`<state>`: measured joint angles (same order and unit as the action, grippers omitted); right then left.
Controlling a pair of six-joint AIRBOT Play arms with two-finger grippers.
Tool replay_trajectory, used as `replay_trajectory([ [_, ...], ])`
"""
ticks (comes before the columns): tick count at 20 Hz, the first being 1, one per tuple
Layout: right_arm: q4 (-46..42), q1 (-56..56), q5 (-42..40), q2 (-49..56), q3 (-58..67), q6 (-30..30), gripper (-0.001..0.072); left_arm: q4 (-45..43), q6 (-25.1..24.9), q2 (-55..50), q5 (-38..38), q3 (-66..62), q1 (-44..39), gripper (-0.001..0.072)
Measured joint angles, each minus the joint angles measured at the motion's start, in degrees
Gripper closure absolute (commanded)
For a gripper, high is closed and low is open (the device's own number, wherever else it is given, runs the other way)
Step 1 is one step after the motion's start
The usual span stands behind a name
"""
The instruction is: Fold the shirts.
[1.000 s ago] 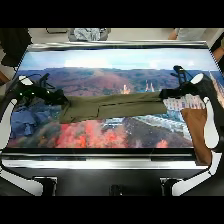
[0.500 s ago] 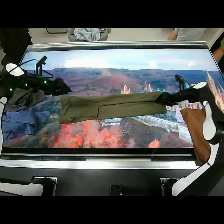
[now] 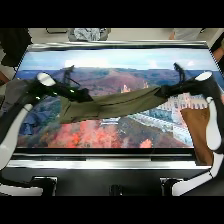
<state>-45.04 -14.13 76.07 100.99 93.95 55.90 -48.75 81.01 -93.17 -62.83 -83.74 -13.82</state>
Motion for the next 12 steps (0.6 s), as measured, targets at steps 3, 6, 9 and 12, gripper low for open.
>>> replay_trajectory([
  [3, -1.03, 1.01, 3.39, -7.72, -0.02, 2.4, 0.0675, 8.96, 0.26, -4.26, 7.8, 1.95, -6.25, 0.0679],
  [6, -4.22, 3.1, 6.97, -14.8, -0.02, 5.01, 0.0675, 17.79, 0.11, -8.5, 13.9, 2.54, -10.99, 0.068],
  [9, -7.37, 4.66, 8.94, -21.0, -0.02, 7.63, 0.0675, 26.29, -2.05, -12.55, 16.63, 1.99, -14.64, 0.0679],
  [12, -8.57, 5.49, 10.08, -26.08, -0.02, 9.75, 0.0674, 32.61, -3.63, -16.37, 17.92, -0.63, -18.05, 0.068],
])
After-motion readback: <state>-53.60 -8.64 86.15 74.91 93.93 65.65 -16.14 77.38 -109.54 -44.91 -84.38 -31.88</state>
